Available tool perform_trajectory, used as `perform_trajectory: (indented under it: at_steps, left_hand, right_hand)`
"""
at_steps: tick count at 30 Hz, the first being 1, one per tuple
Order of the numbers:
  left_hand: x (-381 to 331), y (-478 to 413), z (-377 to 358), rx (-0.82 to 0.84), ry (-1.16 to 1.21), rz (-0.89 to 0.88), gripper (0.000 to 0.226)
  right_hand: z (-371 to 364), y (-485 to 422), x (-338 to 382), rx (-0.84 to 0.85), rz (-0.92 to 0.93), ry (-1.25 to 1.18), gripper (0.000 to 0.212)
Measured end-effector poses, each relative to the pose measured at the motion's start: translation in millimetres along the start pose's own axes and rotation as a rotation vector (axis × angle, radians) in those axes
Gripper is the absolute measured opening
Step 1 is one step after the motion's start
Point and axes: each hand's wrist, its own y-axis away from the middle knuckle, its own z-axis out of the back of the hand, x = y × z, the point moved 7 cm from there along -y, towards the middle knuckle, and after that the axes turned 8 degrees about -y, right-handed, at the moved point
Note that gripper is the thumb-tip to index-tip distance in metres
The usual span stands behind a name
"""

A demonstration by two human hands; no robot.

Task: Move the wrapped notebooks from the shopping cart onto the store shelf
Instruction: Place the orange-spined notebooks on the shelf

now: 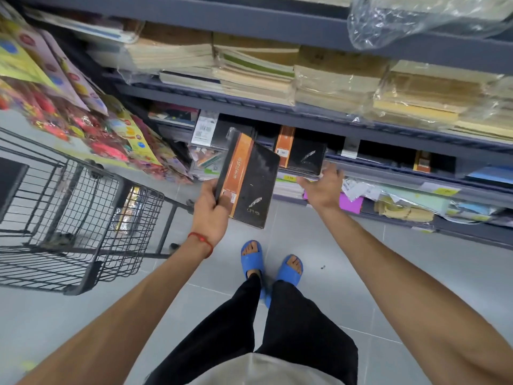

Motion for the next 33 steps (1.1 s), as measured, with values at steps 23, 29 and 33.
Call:
perform_trajectory:
  at_steps: [23, 29, 33]
  left_hand:
    - [-38, -22, -79, 0.522, -0.055, -0.056, 0.054]
    - [-20, -38, -94, 0.527, -0.215, -0.238, 0.077]
    - [-16, -53, -99, 0.414, -0.254, -0.297, 0.079]
  right_hand:
    - [17, 85, 3, 0.161, 0.148, -0.197, 0.053]
    - [14, 64, -8, 0.029, 0.173, -0.105, 0.07]
    - [7, 56, -5, 0.0, 0.227, -0.074, 0.068]
